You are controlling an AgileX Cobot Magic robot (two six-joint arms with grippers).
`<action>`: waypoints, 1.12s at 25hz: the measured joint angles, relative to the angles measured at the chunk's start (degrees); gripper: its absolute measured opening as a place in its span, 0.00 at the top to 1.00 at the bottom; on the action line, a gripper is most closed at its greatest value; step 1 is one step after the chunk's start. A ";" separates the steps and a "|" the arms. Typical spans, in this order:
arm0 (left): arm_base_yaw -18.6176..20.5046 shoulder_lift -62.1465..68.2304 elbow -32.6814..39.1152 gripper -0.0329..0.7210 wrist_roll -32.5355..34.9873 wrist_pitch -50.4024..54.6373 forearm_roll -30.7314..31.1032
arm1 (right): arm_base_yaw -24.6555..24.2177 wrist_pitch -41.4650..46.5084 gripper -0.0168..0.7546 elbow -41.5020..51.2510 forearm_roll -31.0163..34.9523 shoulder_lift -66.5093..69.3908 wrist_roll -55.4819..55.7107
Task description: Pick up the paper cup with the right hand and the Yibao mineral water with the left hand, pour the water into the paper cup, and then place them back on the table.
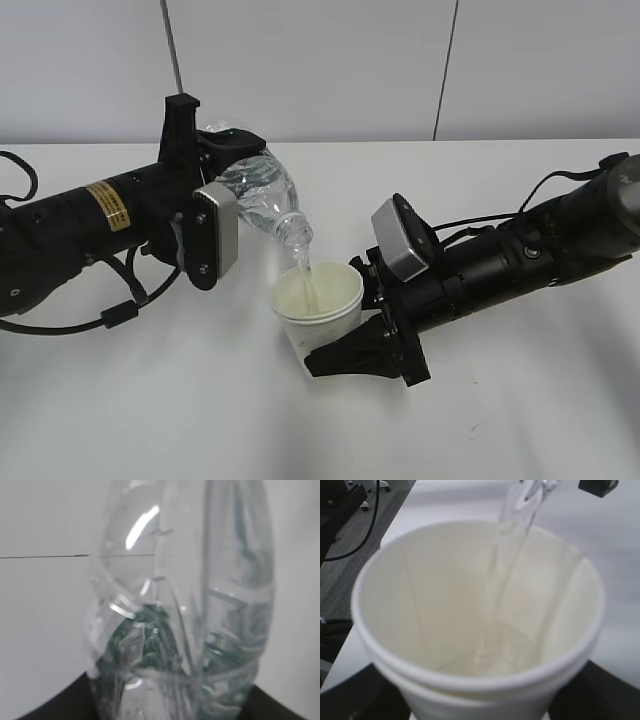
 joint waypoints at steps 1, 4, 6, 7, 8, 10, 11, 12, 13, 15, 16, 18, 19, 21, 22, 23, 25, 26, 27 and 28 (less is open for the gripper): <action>0.00 0.00 0.00 0.53 0.40 -0.08 0.00 | 0.00 0.00 0.28 0.00 0.00 0.00 0.00; 0.00 0.00 0.00 0.53 1.63 -0.22 -0.07 | 0.00 0.00 0.28 0.00 0.00 0.00 0.00; 0.00 0.00 0.00 0.53 1.95 -0.36 -0.14 | 0.00 0.00 0.28 0.00 0.00 0.00 0.00; 0.00 0.00 0.00 0.53 2.02 -0.38 -0.19 | 0.00 0.00 0.28 0.00 0.00 0.00 0.00; 0.00 0.00 0.00 0.53 2.07 -0.38 -0.21 | 0.00 0.00 0.28 0.00 -0.04 0.00 0.00; 0.00 0.00 0.00 0.53 2.20 -0.66 -0.26 | 0.00 0.00 0.28 0.00 -0.26 0.00 0.00; 0.00 0.00 0.00 0.53 2.20 -0.90 -0.26 | 0.00 0.00 0.28 0.00 -0.26 0.00 0.00; 0.00 0.00 0.00 0.53 2.20 -1.37 -0.32 | 0.00 0.00 0.28 0.00 -0.26 0.00 0.00; 0.00 0.00 0.00 0.53 2.20 -1.69 -0.38 | 0.00 0.00 0.28 0.00 -0.39 0.00 0.00; 0.00 0.00 0.00 0.53 2.41 -2.46 -1.08 | 0.00 0.00 0.28 0.00 -0.39 0.00 0.00; 0.00 0.00 0.00 0.53 2.79 -2.80 -1.50 | 0.00 0.00 0.28 0.00 -0.39 0.00 0.00; 0.00 0.00 0.00 0.53 3.92 -3.14 -1.85 | 0.00 0.00 0.28 0.00 -0.39 0.00 0.00; 0.00 0.00 0.00 0.53 4.20 -3.28 -1.85 | 0.00 0.00 0.28 0.00 -0.39 0.00 0.00; 0.00 0.00 0.00 0.53 4.47 -3.34 -1.90 | 0.00 0.00 0.28 0.00 -0.39 0.00 0.00; 0.00 0.00 0.00 0.53 4.53 -3.34 -1.90 | 0.00 0.00 0.28 0.00 -0.39 0.00 0.00; 0.00 0.00 0.00 0.53 4.53 -3.34 -1.91 | 0.00 0.00 0.28 0.00 -0.39 0.00 0.00; 0.00 0.00 0.00 0.53 4.58 -3.53 -1.96 | 0.00 0.00 0.28 0.00 -0.39 0.00 0.00; 0.00 0.00 0.00 0.53 4.58 -3.65 -1.96 | 0.00 0.00 0.28 0.00 -0.39 0.00 0.00; 0.00 0.00 0.00 0.53 4.58 -3.77 -1.96 | 0.00 0.00 0.28 0.00 -0.41 0.00 0.00; 0.00 0.00 0.00 0.53 4.58 -3.91 -1.96 | 0.00 0.00 0.28 0.00 -0.51 0.00 0.00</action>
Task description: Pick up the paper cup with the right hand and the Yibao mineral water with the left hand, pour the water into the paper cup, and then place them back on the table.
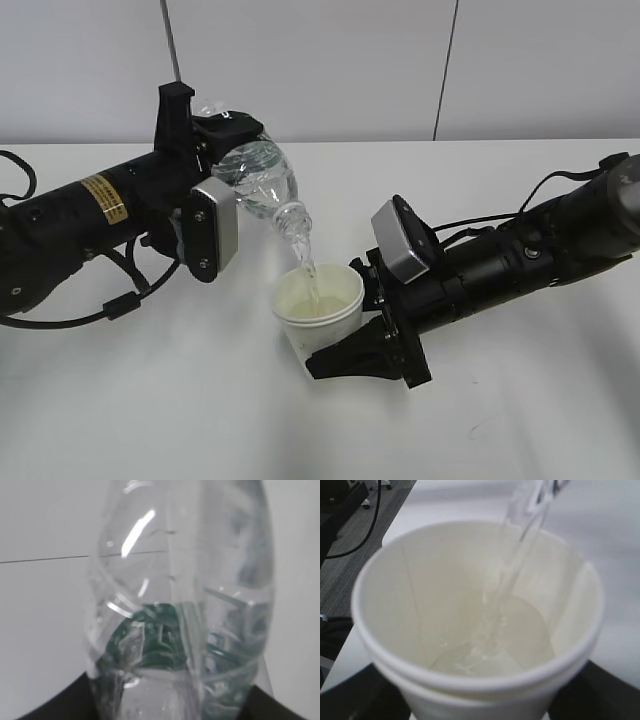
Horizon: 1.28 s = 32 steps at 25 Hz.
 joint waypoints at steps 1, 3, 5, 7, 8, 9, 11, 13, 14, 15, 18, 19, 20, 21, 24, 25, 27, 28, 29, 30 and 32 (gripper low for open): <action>0.00 0.00 0.00 0.53 0.00 -0.14 0.00 | 0.00 0.00 0.28 0.00 0.00 0.00 0.00; 0.00 0.00 0.00 0.53 0.00 -0.44 0.00 | 0.00 0.00 0.28 0.00 -0.13 0.00 0.00; 0.00 0.00 0.00 0.53 0.00 -0.87 0.00 | 0.00 0.00 0.28 0.00 -0.13 0.00 0.00; 0.00 0.00 0.00 0.53 0.05 -1.22 0.00 | 0.00 0.00 0.28 0.00 -0.16 0.00 0.00; 0.00 0.00 0.00 0.53 0.05 -1.29 0.00 | 0.00 0.00 0.28 0.00 -0.16 0.00 0.00; 0.00 0.00 0.00 0.53 0.12 -1.36 0.00 | 0.00 0.00 0.28 0.00 -0.16 0.00 0.00; 0.00 0.00 0.00 0.53 0.16 -1.54 0.00 | 0.00 0.00 0.28 0.00 -0.16 0.00 0.00; 0.00 0.00 0.00 0.53 0.16 -1.59 0.00 | 0.00 0.00 0.28 0.00 -0.26 0.00 0.00; 0.00 0.00 0.00 0.53 0.16 -1.59 0.00 | 0.00 0.00 0.28 0.00 -0.26 0.00 0.00; 0.00 0.00 0.00 0.53 0.16 -1.59 0.00 | 0.00 0.00 0.28 0.00 -0.26 0.00 0.00; 0.00 0.00 0.00 0.53 -0.09 -1.59 -0.25 | 0.00 0.00 0.28 0.00 -0.26 0.00 -0.11; 0.00 0.11 -0.01 0.53 -1.07 -1.59 -0.47 | 0.00 0.00 0.28 0.00 -0.14 0.00 -0.40; 0.00 0.25 -0.01 0.53 -2.15 -1.59 -0.69 | 0.00 0.00 0.28 0.00 0.32 0.00 -0.83; 0.00 0.65 -0.06 0.53 -3.78 -1.73 -0.82 | 0.00 0.00 0.28 0.00 0.97 0.00 -1.42; -0.12 2.61 -0.17 0.53 -9.01 -1.84 -1.12 | 0.00 0.00 0.28 0.00 2.17 0.00 -3.45; -0.31 3.08 -0.17 0.53 -11.46 -1.78 -1.36 | 0.00 0.00 0.28 0.00 2.30 0.00 -4.07; -1.04 3.87 -0.17 0.53 -16.56 -1.59 -2.20 | 0.00 0.00 0.28 0.00 2.77 0.00 -4.74; -1.60 4.01 -0.17 0.53 -19.63 -1.59 -2.77 | 0.00 0.00 0.28 0.00 3.06 0.00 -4.88; -2.20 4.06 -0.11 0.53 -23.09 -1.55 -3.81 | 0.00 0.00 0.28 0.00 3.24 0.00 -5.00; -2.68 4.06 -0.11 0.53 -27.01 -1.55 -5.42 | 0.00 0.00 0.28 0.00 3.50 0.00 -5.09; -3.47 4.06 -0.11 0.53 -35.96 -1.55 -9.36 | 0.00 0.00 0.28 0.00 3.90 0.00 -5.25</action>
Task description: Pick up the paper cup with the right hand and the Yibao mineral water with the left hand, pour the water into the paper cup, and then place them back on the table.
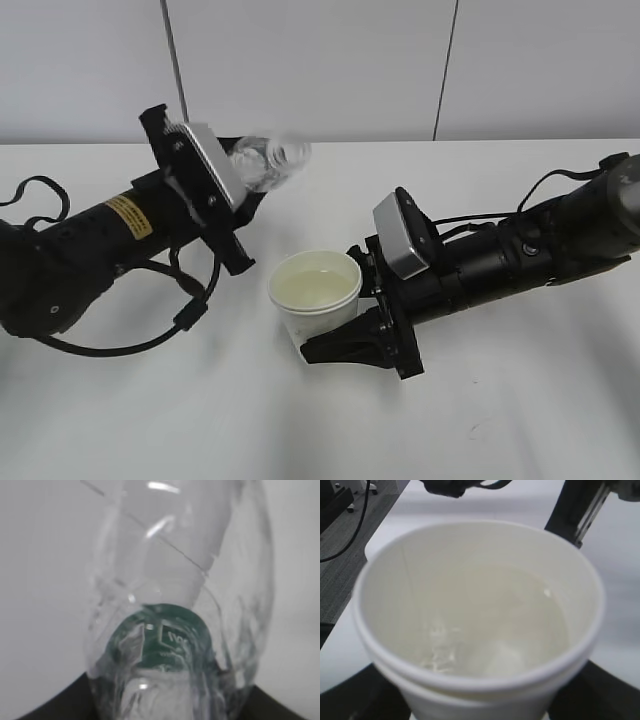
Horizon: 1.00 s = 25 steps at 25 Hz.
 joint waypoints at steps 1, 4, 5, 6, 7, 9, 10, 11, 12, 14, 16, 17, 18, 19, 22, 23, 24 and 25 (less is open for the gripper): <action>-0.06 0.00 0.00 0.53 -5.46 -0.05 -2.15 | 0.00 0.00 0.28 0.00 0.00 0.00 -0.10; 0.12 0.00 0.06 0.53 -19.28 -0.05 -5.35 | 0.00 0.00 0.28 0.00 0.13 0.00 -0.10; 0.18 0.00 0.06 0.53 -22.85 -0.05 -5.53 | 0.00 0.00 0.28 0.00 0.13 0.00 -0.21; 0.18 0.00 0.06 0.53 -25.40 0.09 -5.24 | 0.00 0.00 0.28 0.00 0.24 0.00 -0.21; 0.18 0.00 0.06 0.53 -28.28 0.46 -4.76 | 0.00 0.00 0.28 0.00 0.24 0.00 -0.21; 0.18 0.00 0.06 0.53 -33.72 2.15 -2.43 | 0.00 0.00 0.28 0.00 0.24 0.00 -0.21; 0.18 0.00 0.06 0.53 -36.43 3.02 -1.39 | 0.00 0.11 0.28 0.00 0.35 0.00 -0.21; 0.23 0.00 0.06 0.53 -38.86 4.16 -0.20 | 0.00 0.24 0.28 0.00 0.48 0.00 -0.28; 0.36 0.00 0.06 0.53 -41.13 5.12 0.80 | 0.00 0.66 0.28 0.00 0.72 0.00 -0.28; 1.07 0.00 0.11 0.53 -45.15 5.93 3.10 | 0.00 1.75 0.28 0.00 1.09 0.00 -0.28; 2.57 0.00 0.11 0.53 -50.09 5.94 7.08 | 0.00 2.23 0.28 0.00 1.18 0.00 -0.33; 3.68 0.00 0.11 0.53 -52.39 5.94 9.28 | 0.00 2.33 0.28 0.00 1.18 0.00 -0.33; 4.90 0.00 0.11 0.53 -55.04 5.94 12.20 | 0.00 2.38 0.28 0.00 1.36 0.00 -0.33; 5.95 0.00 0.11 0.53 -57.29 5.94 15.36 | 0.00 2.78 0.28 0.00 1.61 0.00 -0.43; 9.20 0.00 0.11 0.53 -61.20 5.40 22.84 | 0.00 3.56 0.28 0.00 2.57 0.00 -0.43; 10.10 0.00 0.11 0.53 -62.00 5.07 25.07 | 0.00 3.85 0.28 0.00 2.79 0.00 -0.43; 10.85 0.00 0.11 0.53 -62.52 4.82 26.74 | 0.00 4.09 0.28 0.00 2.84 0.00 -0.43; 11.42 0.00 0.11 0.53 -63.02 4.72 28.45 | 0.00 4.22 0.28 0.00 2.84 0.00 -0.43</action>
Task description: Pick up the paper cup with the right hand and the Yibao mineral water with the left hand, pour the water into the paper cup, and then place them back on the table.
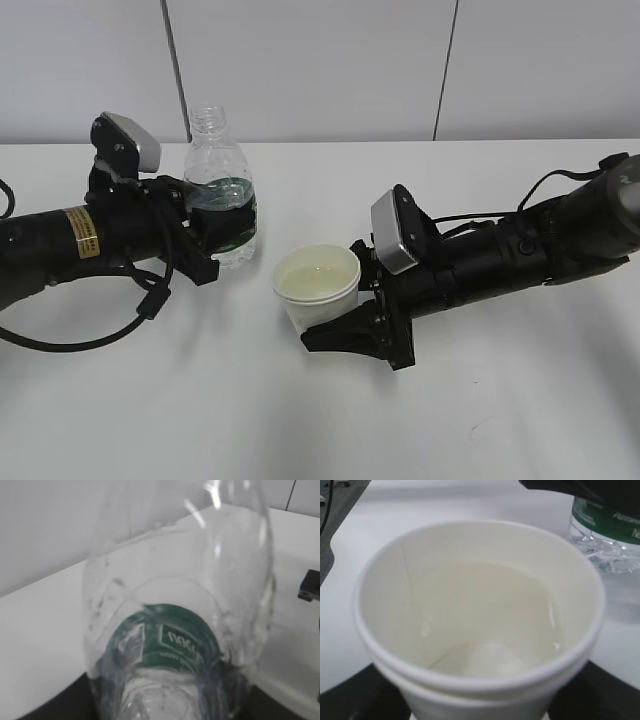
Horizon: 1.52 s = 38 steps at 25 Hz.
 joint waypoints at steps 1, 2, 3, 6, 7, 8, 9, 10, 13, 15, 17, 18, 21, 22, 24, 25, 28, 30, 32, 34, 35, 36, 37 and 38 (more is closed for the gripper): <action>0.36 0.00 0.00 0.53 -0.69 -0.04 1.22 | 0.00 0.25 0.28 0.00 0.00 0.00 0.00; 0.70 0.00 0.00 0.53 -1.01 -0.04 2.19 | 0.00 0.50 0.28 0.00 0.00 0.00 0.00; 0.91 0.00 0.00 0.53 -1.24 -0.04 2.70 | -0.10 0.53 0.28 0.00 0.09 0.00 0.00; 1.02 0.00 0.00 0.53 -1.42 -0.18 3.61 | -0.60 0.63 0.28 0.00 0.47 0.00 -0.05; 1.06 0.00 0.00 0.53 -1.55 -0.31 3.69 | -1.01 0.63 0.28 0.00 0.59 0.00 0.14; 1.06 0.00 0.00 0.53 -1.54 -0.36 3.79 | -1.52 0.63 0.28 0.00 1.03 0.00 0.38; 1.06 0.00 0.00 0.53 -1.54 -0.44 3.82 | -2.19 0.63 0.28 0.00 1.57 0.00 0.76; 1.06 0.00 0.00 0.53 -1.57 -0.44 3.87 | -2.90 0.63 0.28 0.12 2.15 0.00 1.00; 1.06 0.17 0.00 0.53 -1.57 -1.05 3.89 | -4.89 0.63 0.28 0.21 3.20 0.00 1.20; 1.06 1.27 0.00 0.53 -1.57 -3.07 3.89 | -6.08 0.63 0.28 0.21 3.44 0.00 1.20; 1.06 3.18 0.00 0.53 -1.57 -5.62 3.93 | -7.43 0.87 0.28 0.21 3.44 0.00 1.20; 1.06 3.99 0.00 0.53 -1.57 -6.17 3.93 | -8.11 1.00 0.28 0.21 3.67 0.00 1.20; 1.06 5.93 0.00 0.53 -1.57 -7.59 3.93 | -9.73 2.67 0.28 0.86 6.26 0.00 0.58; 1.06 6.30 0.00 0.53 -1.57 -8.13 3.93 | -10.02 3.38 0.28 1.30 7.49 0.00 -0.31; 1.06 6.87 0.00 0.53 -1.57 -8.75 3.93 | -10.46 4.02 0.28 2.43 10.65 0.00 -3.00; 1.06 6.93 0.00 0.53 -1.57 -8.75 3.93 | -10.49 4.11 0.28 2.99 12.82 0.00 -4.62; 1.06 6.93 0.00 0.53 -1.57 -9.00 3.93 | -10.49 4.38 0.28 5.43 20.83 0.00 -11.85; 1.06 6.93 0.00 0.53 -1.57 -9.05 3.93 | -10.49 4.38 0.28 7.28 26.65 0.00 -17.38; 1.06 6.93 0.00 0.53 -1.57 -9.05 3.93 | -10.49 4.67 0.28 8.34 31.79 0.00 -21.04; 1.06 6.93 0.00 0.53 -1.57 -9.05 3.93 | -10.49 4.91 0.28 8.86 34.84 0.00 -22.64; 1.06 6.93 0.00 0.53 -1.57 -9.05 3.93 | -10.49 4.91 0.28 8.86 36.20 0.00 -23.07; 1.06 6.93 0.00 0.53 -1.57 -9.05 3.93 | -10.49 4.91 0.28 8.86 37.72 0.21 -23.49; 1.06 6.93 0.00 0.53 -1.57 -9.05 3.93 | -10.49 4.81 0.29 8.86 39.11 0.79 -23.97; 1.06 6.93 0.00 0.53 -1.57 -9.05 3.93 | -10.49 4.38 0.29 8.86 40.91 1.51 -24.46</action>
